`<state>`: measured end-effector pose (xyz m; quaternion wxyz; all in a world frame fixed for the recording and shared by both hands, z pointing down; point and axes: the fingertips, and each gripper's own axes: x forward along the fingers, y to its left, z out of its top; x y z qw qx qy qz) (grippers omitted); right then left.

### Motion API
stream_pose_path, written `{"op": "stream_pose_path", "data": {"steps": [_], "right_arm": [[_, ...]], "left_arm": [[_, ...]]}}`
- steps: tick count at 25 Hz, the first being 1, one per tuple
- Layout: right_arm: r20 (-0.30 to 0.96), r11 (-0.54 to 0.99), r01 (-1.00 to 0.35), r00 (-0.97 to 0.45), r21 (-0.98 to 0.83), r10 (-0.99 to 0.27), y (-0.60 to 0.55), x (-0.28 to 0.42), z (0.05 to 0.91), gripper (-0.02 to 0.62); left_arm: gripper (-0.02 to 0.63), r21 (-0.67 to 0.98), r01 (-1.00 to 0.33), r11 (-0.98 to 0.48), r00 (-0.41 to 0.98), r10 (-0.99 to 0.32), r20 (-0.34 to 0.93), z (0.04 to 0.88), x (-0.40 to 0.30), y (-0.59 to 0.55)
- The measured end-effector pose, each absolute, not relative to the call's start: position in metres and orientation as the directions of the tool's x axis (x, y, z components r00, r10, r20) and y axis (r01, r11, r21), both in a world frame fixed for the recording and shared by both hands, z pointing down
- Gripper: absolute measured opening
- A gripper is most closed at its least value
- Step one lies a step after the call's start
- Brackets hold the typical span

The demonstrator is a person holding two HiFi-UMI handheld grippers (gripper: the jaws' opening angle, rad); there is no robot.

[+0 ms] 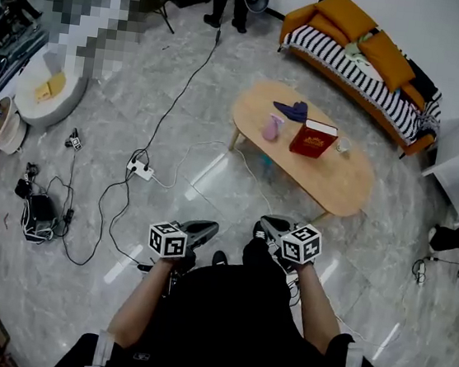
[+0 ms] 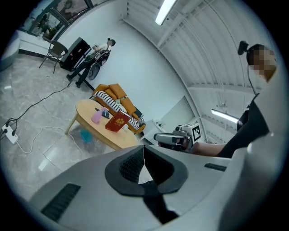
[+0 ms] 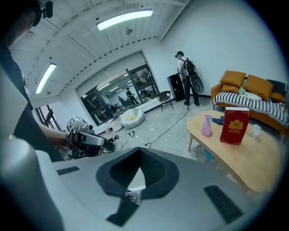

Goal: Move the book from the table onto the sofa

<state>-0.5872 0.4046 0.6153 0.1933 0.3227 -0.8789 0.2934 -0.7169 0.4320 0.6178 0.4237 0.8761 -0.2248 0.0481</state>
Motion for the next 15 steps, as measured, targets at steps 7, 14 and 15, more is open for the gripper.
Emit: {"op": "stream_pose_path", "data": {"steps": [7, 14, 15], "right_arm": [[0.536, 0.605, -0.69, -0.71, -0.398, -0.456, 0.409, -0.582, 0.623, 0.008], [0.534, 0.557, -0.717, -0.691, -0.42, -0.487, 0.406, -0.569, 0.63, 0.008], [0.532, 0.55, -0.719, -0.689, -0.423, -0.491, 0.405, -0.567, 0.631, 0.008]], "left_arm": [[0.012, 0.726, -0.435, -0.532, 0.895, -0.342, 0.286, 0.623, -0.714, 0.438], [0.012, 0.729, -0.434, -0.53, 0.897, -0.328, 0.296, 0.628, -0.712, 0.438], [0.012, 0.73, -0.435, -0.527, 0.897, -0.327, 0.297, 0.629, -0.711, 0.437]]}}
